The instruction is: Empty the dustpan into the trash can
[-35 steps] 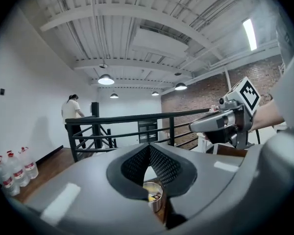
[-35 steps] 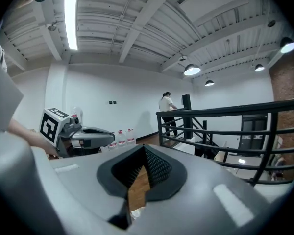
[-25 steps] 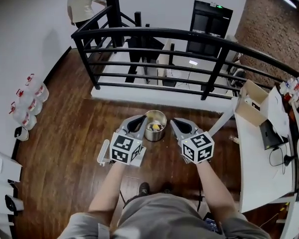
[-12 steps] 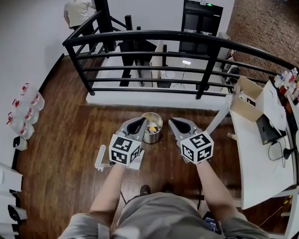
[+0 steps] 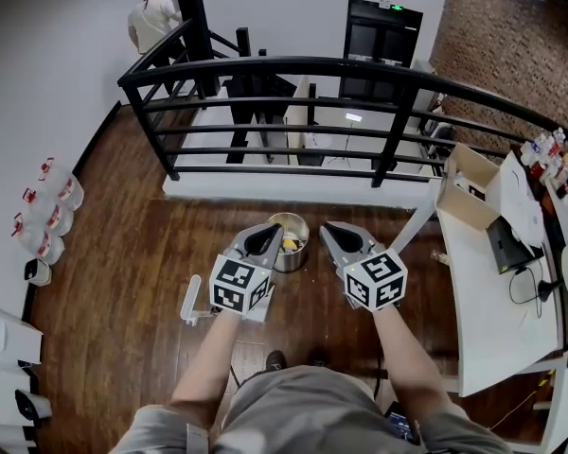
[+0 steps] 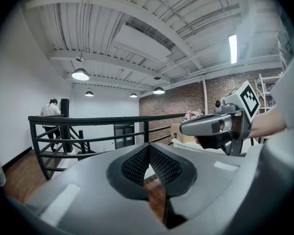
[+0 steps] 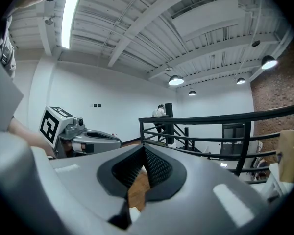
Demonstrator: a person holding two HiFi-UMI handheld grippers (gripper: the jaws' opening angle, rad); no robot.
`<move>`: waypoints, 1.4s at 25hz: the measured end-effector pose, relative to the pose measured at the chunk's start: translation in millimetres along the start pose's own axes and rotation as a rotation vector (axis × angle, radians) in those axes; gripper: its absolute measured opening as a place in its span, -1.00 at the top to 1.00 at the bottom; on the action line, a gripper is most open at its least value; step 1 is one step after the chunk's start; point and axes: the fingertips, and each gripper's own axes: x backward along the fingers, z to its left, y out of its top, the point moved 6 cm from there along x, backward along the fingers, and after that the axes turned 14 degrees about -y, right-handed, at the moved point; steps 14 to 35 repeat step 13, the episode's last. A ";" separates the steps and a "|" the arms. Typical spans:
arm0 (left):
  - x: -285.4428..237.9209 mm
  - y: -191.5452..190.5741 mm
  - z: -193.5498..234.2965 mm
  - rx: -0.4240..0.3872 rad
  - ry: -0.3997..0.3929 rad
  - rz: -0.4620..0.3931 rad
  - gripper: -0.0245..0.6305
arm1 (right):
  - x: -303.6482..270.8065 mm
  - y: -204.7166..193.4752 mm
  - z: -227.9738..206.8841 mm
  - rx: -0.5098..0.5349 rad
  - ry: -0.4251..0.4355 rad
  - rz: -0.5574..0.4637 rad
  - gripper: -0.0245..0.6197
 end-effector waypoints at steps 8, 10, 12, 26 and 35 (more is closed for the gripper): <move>2.9 -1.1 -0.2 0.006 0.001 0.004 0.91 | -0.5 4.2 4.1 0.002 0.006 -0.008 0.93; 4.1 -1.3 0.9 0.008 0.002 0.004 0.91 | -1.4 5.0 5.7 0.003 0.009 -0.010 0.93; 5.8 -1.1 2.4 0.009 0.004 0.003 0.91 | -2.7 6.1 7.6 0.003 0.012 -0.013 0.93; 6.7 -0.9 3.2 0.009 0.005 0.003 0.91 | -3.4 6.7 8.6 0.003 0.013 -0.014 0.93; 6.7 -0.9 3.2 0.009 0.005 0.003 0.91 | -3.4 6.7 8.6 0.003 0.013 -0.014 0.93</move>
